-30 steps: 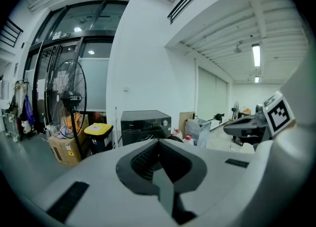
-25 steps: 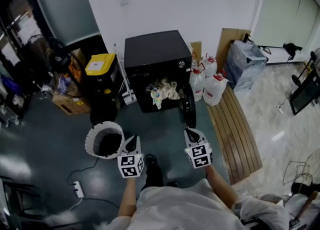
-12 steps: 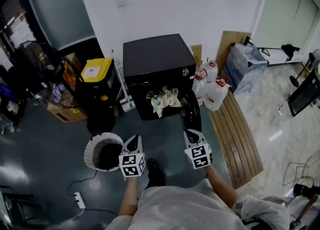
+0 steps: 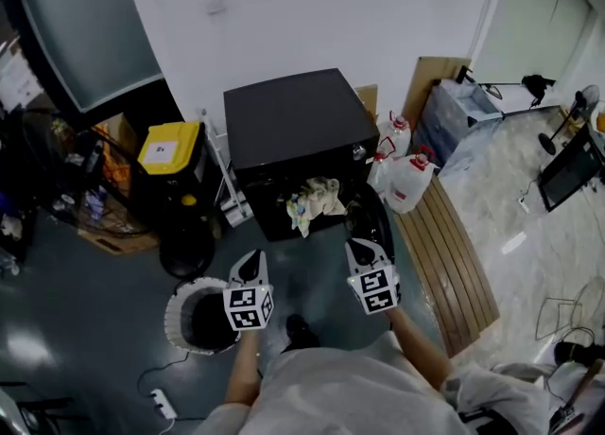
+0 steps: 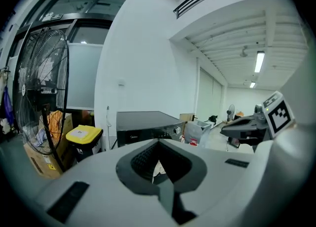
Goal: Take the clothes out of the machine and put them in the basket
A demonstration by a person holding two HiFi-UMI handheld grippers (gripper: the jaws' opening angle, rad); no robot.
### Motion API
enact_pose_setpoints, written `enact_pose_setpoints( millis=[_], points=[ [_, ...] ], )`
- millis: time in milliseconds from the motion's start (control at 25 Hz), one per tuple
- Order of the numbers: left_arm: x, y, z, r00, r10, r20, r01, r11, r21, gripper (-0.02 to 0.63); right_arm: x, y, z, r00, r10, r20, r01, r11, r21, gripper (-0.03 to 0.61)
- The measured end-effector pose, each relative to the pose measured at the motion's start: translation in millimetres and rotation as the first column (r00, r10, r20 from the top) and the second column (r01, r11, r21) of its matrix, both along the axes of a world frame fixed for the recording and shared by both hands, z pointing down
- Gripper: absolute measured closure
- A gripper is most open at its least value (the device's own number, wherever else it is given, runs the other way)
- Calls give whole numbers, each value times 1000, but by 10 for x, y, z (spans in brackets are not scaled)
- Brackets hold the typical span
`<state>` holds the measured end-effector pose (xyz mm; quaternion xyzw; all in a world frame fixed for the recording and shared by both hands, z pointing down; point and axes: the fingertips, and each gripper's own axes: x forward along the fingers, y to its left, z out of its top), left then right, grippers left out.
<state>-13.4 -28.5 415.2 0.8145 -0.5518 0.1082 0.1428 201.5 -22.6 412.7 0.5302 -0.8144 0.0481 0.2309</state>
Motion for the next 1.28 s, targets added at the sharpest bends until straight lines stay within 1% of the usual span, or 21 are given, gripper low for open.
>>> enact_pose_setpoints(
  millis=[240,440,560,760,960,1120,1280],
  points=[
    [-231,-657,44,999,34,-1,-34,999,0,595,-228,-605,34,1000,28,-13,-28,1000,-3,557],
    [-402,-1071,142,999,53,0,-53,998,-19,595,-411,-990,128,999,42,-19,-43,999,-20,557],
    [-474,-1272,193,998,64,-1,-64,997,-31,595,-443,-1199,203,998,59,-22,-60,997,-41,557],
    [-583,-1440,354,998,60,10,-59,996,-61,595,-441,-1438,346,997,68,-25,-69,996,-62,557],
    [-601,-1537,509,999,50,21,-48,994,-98,595,-349,-1634,453,997,76,-23,-78,993,-83,557],
    [-556,-1579,620,999,33,33,-29,992,-121,595,-282,-1732,594,998,57,-22,-59,992,-108,557],
    [-470,-1674,717,999,-1,36,6,991,-135,595,-230,-1898,752,1000,15,-19,-18,991,-135,557]
  ],
)
